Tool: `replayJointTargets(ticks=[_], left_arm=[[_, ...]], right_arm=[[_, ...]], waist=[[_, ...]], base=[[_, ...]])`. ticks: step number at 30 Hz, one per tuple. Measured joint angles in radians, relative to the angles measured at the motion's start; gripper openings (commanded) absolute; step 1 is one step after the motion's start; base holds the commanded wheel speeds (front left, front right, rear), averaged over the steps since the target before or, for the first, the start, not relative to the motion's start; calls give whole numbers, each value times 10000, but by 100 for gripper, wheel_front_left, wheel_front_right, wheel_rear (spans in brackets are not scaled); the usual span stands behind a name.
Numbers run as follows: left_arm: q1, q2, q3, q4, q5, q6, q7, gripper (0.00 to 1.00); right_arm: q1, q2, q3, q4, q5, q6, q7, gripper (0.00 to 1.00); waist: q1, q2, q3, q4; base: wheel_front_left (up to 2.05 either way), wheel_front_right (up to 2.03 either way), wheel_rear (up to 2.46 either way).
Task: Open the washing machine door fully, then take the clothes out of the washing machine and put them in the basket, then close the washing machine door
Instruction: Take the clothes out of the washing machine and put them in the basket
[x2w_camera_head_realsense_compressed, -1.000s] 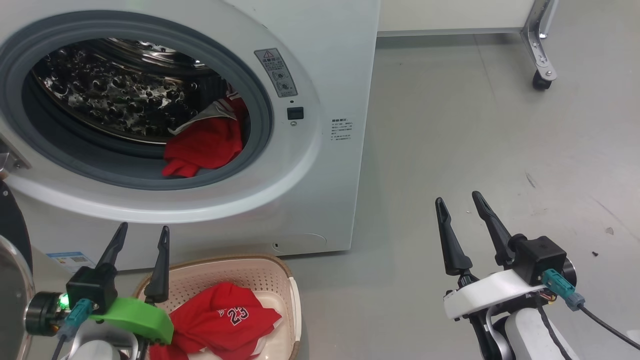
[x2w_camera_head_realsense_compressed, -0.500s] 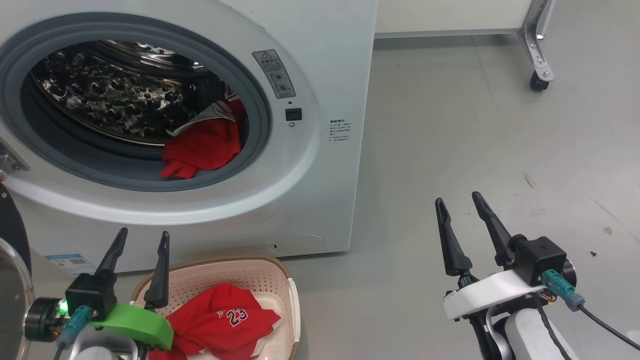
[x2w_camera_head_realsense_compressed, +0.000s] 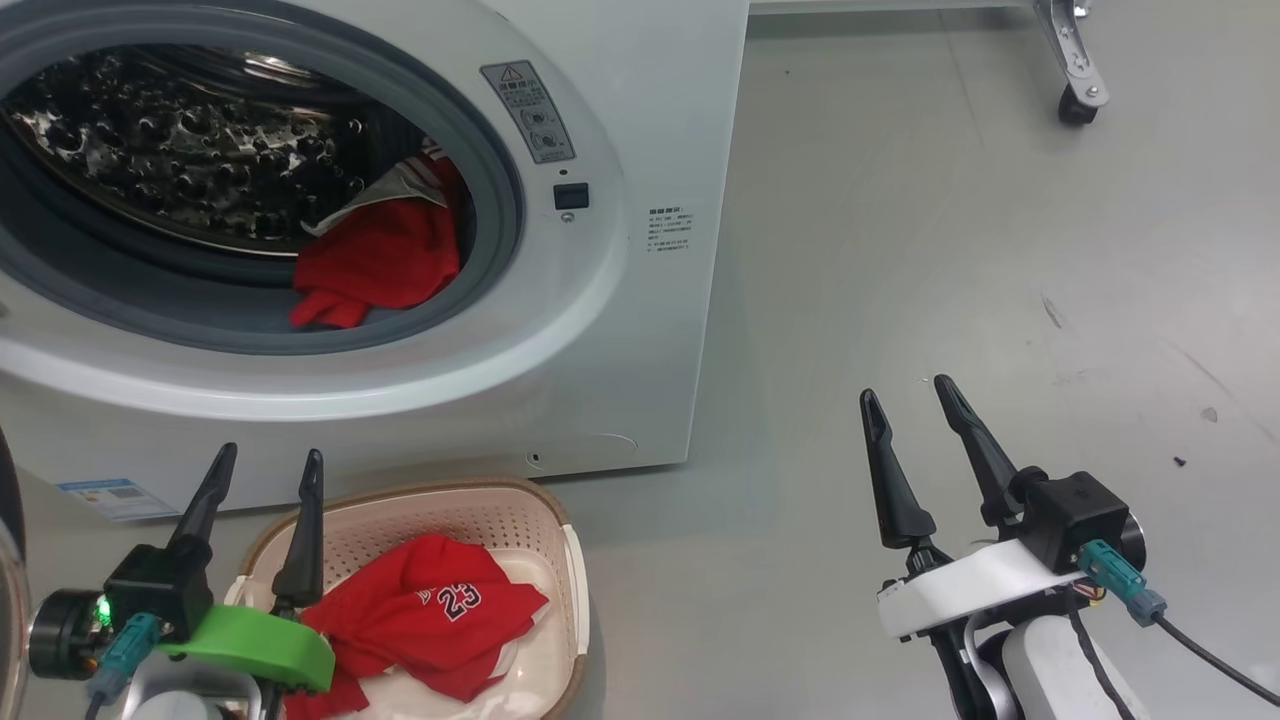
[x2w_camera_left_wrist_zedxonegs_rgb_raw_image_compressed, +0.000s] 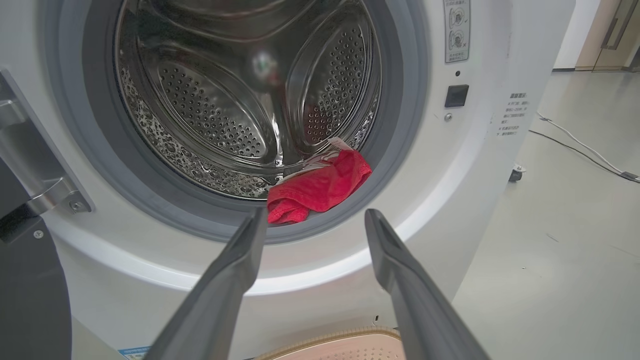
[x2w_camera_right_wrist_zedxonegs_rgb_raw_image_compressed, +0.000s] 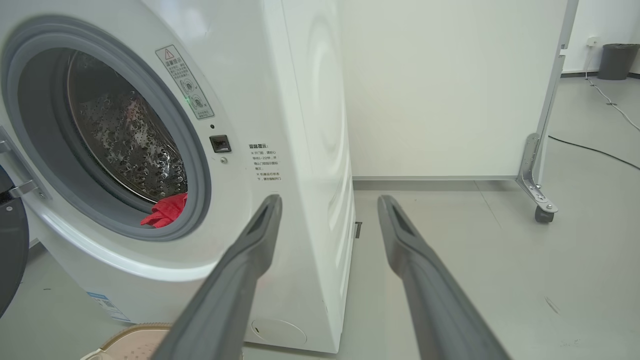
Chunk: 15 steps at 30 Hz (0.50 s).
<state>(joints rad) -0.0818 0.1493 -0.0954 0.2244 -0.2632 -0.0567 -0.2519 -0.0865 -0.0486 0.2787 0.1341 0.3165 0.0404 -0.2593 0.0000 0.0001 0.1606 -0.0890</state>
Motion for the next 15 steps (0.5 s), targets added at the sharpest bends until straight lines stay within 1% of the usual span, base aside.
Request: replayJointTargets(ticks=[7, 10, 15], left_arm=[[-189, 418, 148, -244, -4, -38, 146, 100], [-598, 669, 255, -380, -8, -130, 397, 100], [-1407, 1166, 596, -520, -190, -203, 809, 100]], right_arm=[[-6, 0, 178, -159, 71, -86, 0, 100], [-15, 0, 259, -221, 75, -159, 0, 100], [-160, 2, 474, -422, 84, -173, 0, 100]], waist=[[0, 0, 697, -174], [0, 0, 1021, -275], [0, 0, 1570, -488]], base=[[0, 0, 0], [0, 0, 0], [0, 0, 0]])
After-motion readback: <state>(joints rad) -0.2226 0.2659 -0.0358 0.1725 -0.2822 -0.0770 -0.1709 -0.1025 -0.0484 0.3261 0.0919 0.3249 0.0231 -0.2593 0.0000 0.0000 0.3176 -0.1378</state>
